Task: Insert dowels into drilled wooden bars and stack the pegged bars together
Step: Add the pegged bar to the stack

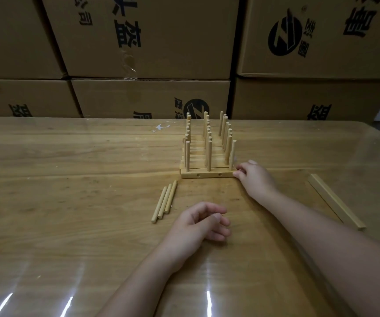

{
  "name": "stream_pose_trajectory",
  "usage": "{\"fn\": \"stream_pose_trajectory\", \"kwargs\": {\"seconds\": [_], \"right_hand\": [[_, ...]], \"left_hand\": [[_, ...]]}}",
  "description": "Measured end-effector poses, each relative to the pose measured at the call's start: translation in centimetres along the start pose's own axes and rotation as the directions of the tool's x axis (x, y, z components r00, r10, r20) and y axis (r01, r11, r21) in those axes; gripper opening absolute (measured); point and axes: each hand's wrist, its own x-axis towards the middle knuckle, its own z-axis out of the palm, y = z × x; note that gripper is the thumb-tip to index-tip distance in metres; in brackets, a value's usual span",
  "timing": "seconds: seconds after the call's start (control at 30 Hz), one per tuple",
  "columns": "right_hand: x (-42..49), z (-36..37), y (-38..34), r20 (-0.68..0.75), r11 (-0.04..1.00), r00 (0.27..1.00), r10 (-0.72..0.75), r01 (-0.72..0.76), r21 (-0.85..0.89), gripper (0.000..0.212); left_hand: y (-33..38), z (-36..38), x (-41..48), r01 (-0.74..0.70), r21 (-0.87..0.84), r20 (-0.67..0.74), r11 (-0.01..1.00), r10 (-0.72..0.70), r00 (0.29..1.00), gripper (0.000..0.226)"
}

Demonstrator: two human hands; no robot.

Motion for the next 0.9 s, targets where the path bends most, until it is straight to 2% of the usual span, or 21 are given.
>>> {"fn": "stream_pose_trajectory", "kwargs": {"seconds": [0.2,0.33,0.43,0.5,0.6,0.67,0.9], "right_hand": [[0.3,0.0,0.2,-0.005,0.999,1.0,0.0,-0.001,-0.034,0.035],[-0.7,0.8,0.4,0.01,0.991,0.999,-0.038,0.039,-0.125,0.045],[-1.7,0.5,0.7,0.004,1.0,1.0,-0.026,0.026,-0.014,0.048],[-2.9,-0.1,1.0,0.026,0.996,0.997,-0.073,0.071,0.046,0.047],[-5.6,-0.7,1.8,0.122,0.965,0.961,-0.249,0.257,-0.047,0.042],[-7.6,-0.9,2.4,0.153,0.94,0.942,-0.3,0.319,-0.119,0.042],[-12.6,-1.6,2.5,0.077,0.948,0.964,-0.254,0.264,-0.179,0.041]], "left_hand": [[-0.1,0.0,0.1,-0.005,-0.001,-0.001,1.0,0.005,1.0,0.016],[0.0,-0.1,0.1,-0.005,-0.048,-0.011,0.999,0.004,1.0,0.016],[0.0,-0.1,0.1,0.003,-0.066,-0.008,0.998,-0.003,1.0,0.015],[0.1,-0.1,0.0,0.004,-0.061,-0.001,0.998,-0.004,1.0,0.016],[0.0,-0.2,0.1,0.005,-0.045,0.005,0.999,-0.005,1.0,0.016],[0.0,-0.2,0.1,0.009,-0.018,-0.002,1.0,-0.009,1.0,0.016],[-0.2,-0.1,0.2,0.006,0.041,-0.029,0.999,-0.004,1.0,0.017]]}}
